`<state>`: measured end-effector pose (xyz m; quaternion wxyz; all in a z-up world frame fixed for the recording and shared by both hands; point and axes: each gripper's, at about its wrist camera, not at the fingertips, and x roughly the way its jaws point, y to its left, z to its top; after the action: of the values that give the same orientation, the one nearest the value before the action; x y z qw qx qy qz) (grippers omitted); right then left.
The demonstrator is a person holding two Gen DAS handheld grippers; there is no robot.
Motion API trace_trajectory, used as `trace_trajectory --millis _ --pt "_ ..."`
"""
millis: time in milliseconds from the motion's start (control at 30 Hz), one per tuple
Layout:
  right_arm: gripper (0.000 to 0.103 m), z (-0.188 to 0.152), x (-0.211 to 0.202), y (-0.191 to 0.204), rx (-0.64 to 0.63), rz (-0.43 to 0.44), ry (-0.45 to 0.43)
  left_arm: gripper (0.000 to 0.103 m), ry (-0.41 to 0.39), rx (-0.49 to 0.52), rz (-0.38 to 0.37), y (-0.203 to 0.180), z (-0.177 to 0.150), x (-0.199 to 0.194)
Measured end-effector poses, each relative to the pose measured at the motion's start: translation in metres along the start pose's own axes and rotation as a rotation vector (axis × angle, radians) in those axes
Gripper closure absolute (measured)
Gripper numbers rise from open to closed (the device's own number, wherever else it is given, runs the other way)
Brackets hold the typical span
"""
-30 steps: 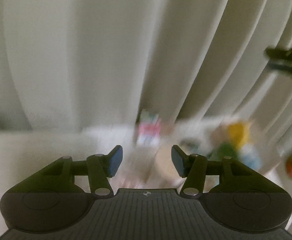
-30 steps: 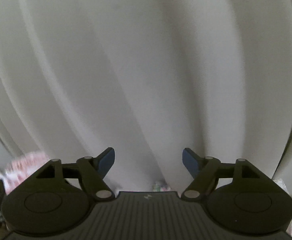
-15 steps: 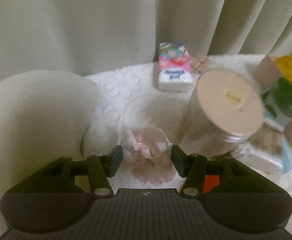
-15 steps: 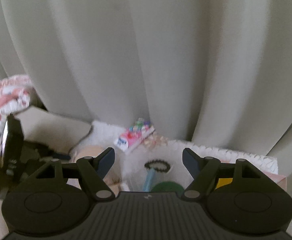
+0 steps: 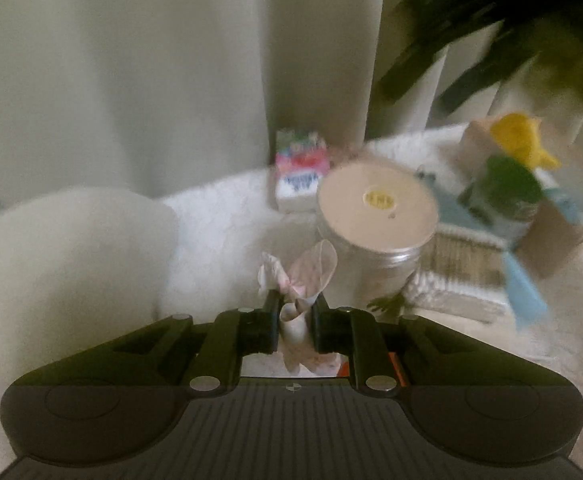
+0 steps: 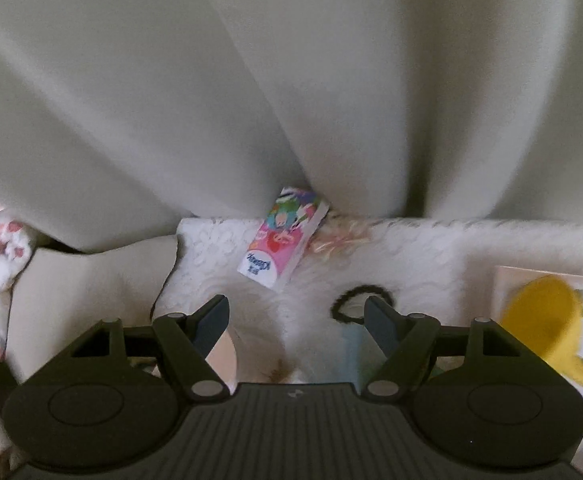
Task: Organize soft objects
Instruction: 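Grasp the small pink bow with the left tool, then grasp the Kleenex tissue pack with the right tool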
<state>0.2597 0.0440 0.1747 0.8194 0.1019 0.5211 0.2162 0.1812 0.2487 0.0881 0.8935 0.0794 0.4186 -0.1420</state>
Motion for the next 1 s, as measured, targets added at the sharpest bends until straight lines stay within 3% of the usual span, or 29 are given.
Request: trace_trajectory --millis 200,267,333,633,700,733,833,1000 --pt "0.028 0.044 0.069 0.020 0.101 -0.066 0.108 0.085 -0.074 -0.052 -0.082 0.037 0.002 -0.024" --pt "0.028 0.053 0.089 0.028 0.114 -0.106 0.129 0.085 -0.066 -0.144 -0.173 0.051 -0.001 -0.018" --pt "0.028 0.062 0.110 0.036 0.133 -0.134 0.167 0.085 -0.093 -0.168 -0.199 0.056 -0.001 -0.021" --pt "0.028 0.071 0.175 0.049 0.114 -0.248 0.281 0.085 -0.165 -0.074 -0.166 0.039 -0.007 -0.029" --pt "0.030 0.066 0.175 0.053 0.083 -0.259 0.262 0.085 -0.168 -0.094 -0.171 0.043 -0.007 -0.029" --pt "0.044 0.063 0.172 0.057 0.057 -0.265 0.247 0.085 -0.167 -0.101 -0.172 0.045 -0.007 -0.028" --pt "0.055 0.056 0.155 0.061 0.026 -0.193 0.234 0.085 -0.172 -0.129 -0.147 0.048 -0.008 -0.025" --pt "0.056 0.044 0.066 0.064 -0.026 -0.111 0.080 0.085 -0.178 -0.197 -0.111 0.057 -0.006 -0.030"
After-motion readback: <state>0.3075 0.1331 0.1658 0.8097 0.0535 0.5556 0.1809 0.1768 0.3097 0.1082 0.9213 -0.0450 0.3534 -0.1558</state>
